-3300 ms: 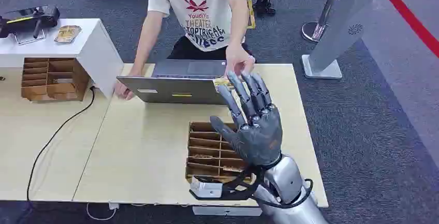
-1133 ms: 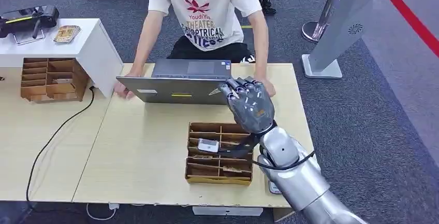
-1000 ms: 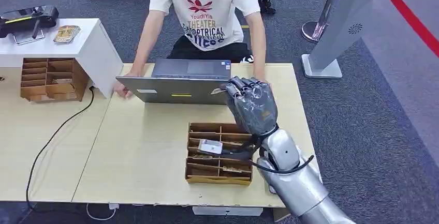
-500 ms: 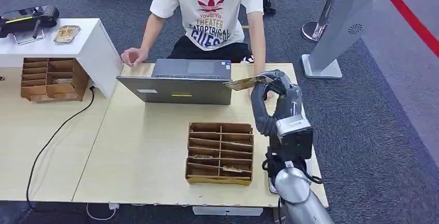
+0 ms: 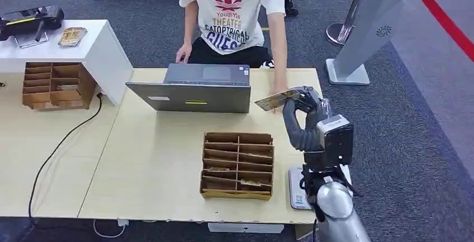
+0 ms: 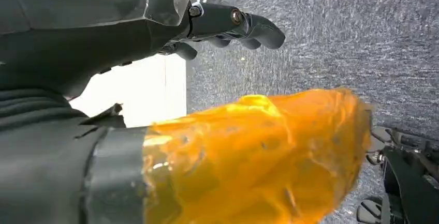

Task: Pass the card to the sensor for recognition and then transmit it.

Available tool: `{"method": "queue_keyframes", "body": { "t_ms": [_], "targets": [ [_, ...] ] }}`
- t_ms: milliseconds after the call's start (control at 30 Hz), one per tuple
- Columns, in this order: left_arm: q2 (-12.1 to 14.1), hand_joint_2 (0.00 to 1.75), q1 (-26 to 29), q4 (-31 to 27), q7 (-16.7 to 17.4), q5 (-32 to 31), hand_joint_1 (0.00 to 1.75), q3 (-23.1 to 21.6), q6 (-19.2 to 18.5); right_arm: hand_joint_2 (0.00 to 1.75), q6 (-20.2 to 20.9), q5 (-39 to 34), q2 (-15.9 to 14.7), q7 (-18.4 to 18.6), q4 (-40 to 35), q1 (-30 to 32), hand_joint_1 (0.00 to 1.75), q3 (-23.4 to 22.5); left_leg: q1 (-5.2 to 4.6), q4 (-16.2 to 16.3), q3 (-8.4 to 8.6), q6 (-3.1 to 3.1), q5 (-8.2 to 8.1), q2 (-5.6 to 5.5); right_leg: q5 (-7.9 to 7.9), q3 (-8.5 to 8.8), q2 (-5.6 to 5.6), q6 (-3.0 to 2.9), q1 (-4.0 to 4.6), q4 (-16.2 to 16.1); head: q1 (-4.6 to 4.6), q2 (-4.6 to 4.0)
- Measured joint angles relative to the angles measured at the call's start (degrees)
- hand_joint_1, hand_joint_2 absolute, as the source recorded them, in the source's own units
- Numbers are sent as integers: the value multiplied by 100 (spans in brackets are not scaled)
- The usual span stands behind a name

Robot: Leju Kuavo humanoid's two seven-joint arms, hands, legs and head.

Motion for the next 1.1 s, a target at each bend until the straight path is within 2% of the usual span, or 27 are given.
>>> {"method": "queue_keyframes", "body": {
  "t_ms": [300, 400, 533, 700, 1100],
  "targets": [
    [0, 0, -1, 0, 0, 17, 0, 17, 6, 175, 26, -45, -50, 19, 166, 69, 175, -175, 0, 0, 0, 0, -1, 1, 0, -2, 1, 0, 0, 0, 0, 0],
    [0, 0, -1, 0, 0, 68, 0, 28, 7, 175, 170, -309, -68, 89, 170, 178, 175, -229, 0, 0, 0, 0, -1, 0, -1, -2, -1, 0, 0, 0, 0, 0],
    [0, 0, 1, 0, 0, 164, 0, 111, 13, 175, 347, -649, -96, 50, 170, 611, 175, -351, 0, 0, -2, 2, -3, -1, -2, -2, -1, 1, 0, -1, 0, 0],
    [0, 0, 2, 0, 0, 277, 0, 186, 37, 175, 337, -865, -124, -65, 144, 1232, 175, -528, -1, 0, -3, 8, -8, -2, -7, -3, -1, 5, 0, -1, 0, 0],
    [0, 0, 4, 0, 0, 481, 0, 384, 68, 175, 308, -850, -389, -28, -57, 2032, 175, -918, -2, 0, -3, 10, -9, 0, -8, -2, 0, 5, 0, -2, 0, 0]
  ]
}}
